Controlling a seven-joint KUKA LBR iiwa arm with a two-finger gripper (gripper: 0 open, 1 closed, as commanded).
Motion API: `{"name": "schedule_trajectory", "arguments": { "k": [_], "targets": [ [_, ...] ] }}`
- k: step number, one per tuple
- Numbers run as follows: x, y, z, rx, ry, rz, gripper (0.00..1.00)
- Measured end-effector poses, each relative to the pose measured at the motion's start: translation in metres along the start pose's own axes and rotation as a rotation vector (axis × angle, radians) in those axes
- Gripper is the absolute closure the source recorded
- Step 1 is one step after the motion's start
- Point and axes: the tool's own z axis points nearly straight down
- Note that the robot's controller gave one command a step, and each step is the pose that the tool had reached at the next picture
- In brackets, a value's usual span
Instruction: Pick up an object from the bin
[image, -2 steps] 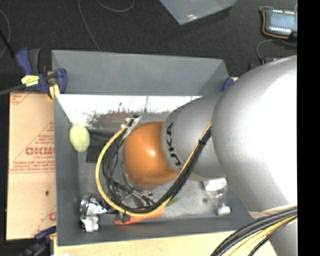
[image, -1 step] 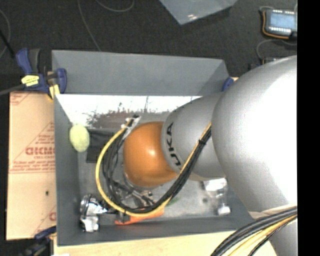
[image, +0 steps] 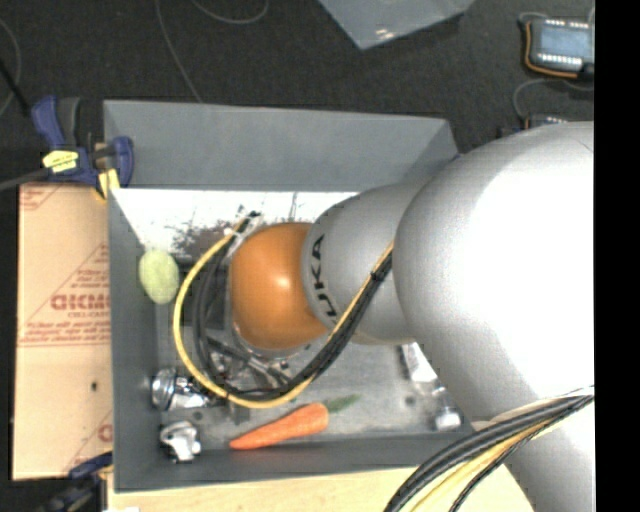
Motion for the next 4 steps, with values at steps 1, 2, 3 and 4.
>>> {"name": "schedule_trajectory", "arguments": {
  "k": [1,2,3,4],
  "targets": [
    [0.0,0.0,0.0,0.0,0.0,0.001,1.0],
    [0.002,0.002,-0.032,-0.002,0.003,-0.01,1.0],
    [-0.004,0.003,-0.077,-0.002,-0.01,-0.016,0.0],
    [-0.009,0.006,-0.046,-0.002,0.0,-0.02,1.0]
  ]
}}
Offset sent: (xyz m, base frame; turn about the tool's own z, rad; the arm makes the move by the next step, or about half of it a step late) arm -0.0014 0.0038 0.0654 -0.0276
